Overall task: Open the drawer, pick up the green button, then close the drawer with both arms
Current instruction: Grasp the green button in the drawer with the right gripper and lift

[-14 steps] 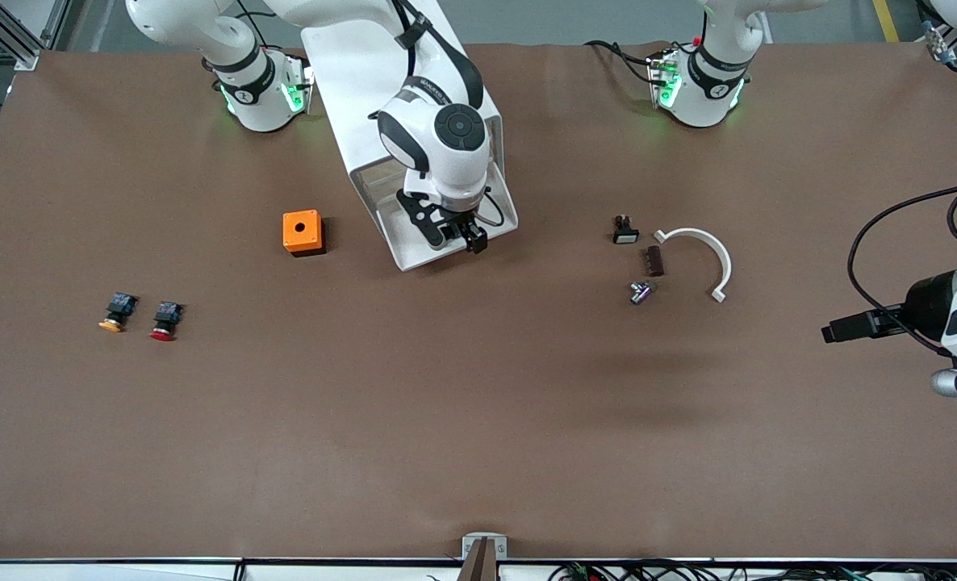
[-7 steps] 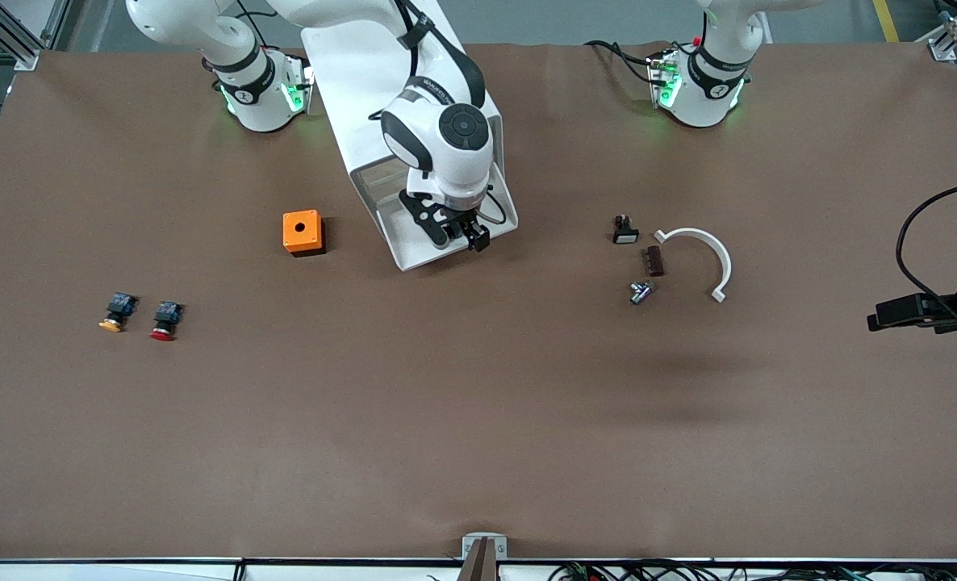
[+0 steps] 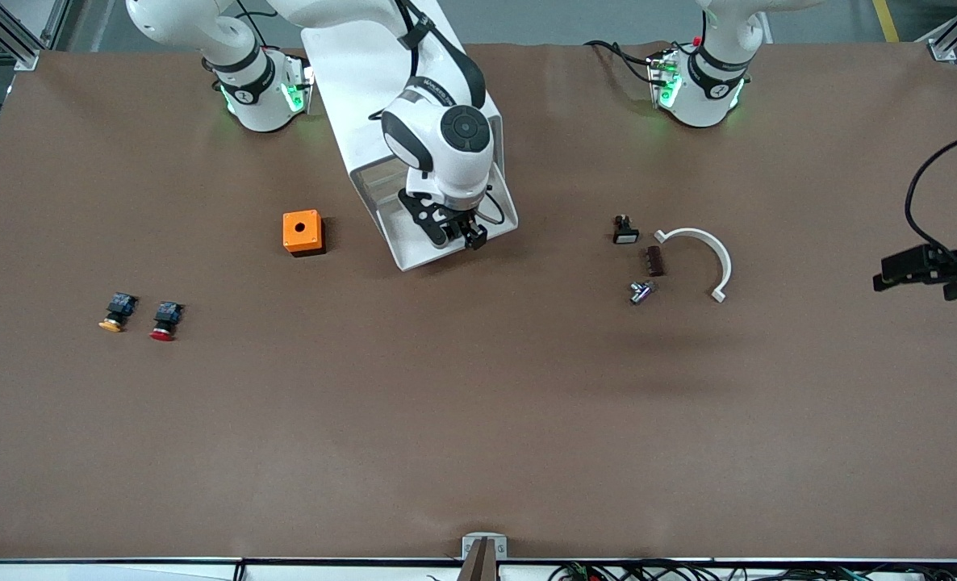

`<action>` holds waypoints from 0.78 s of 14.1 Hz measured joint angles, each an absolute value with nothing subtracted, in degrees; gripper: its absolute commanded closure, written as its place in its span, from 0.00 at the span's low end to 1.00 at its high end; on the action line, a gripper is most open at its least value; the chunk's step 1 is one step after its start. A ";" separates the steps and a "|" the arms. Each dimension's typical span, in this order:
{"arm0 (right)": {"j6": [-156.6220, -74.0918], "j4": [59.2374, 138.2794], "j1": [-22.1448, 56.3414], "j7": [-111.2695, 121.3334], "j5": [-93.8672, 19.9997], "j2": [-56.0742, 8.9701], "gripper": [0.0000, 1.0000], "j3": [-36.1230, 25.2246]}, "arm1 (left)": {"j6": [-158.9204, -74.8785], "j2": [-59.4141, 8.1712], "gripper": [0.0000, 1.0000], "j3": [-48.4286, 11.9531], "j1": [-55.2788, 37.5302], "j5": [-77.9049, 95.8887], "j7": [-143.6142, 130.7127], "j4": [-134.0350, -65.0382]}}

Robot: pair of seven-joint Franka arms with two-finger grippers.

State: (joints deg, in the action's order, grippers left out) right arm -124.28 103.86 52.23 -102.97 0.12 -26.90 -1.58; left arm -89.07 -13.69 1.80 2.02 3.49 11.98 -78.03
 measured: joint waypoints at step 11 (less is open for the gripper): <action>-113.77 92.08 48.02 -101.32 -3.46 -26.88 1.00 -2.77 | -87.83 0.81 0.00 -5.10 1.78 3.36 3.16 -89.50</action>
State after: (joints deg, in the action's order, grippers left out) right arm -113.77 92.08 48.02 -101.32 -3.46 -26.88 -2.77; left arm -87.83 0.81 -5.10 1.78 3.36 3.16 -89.50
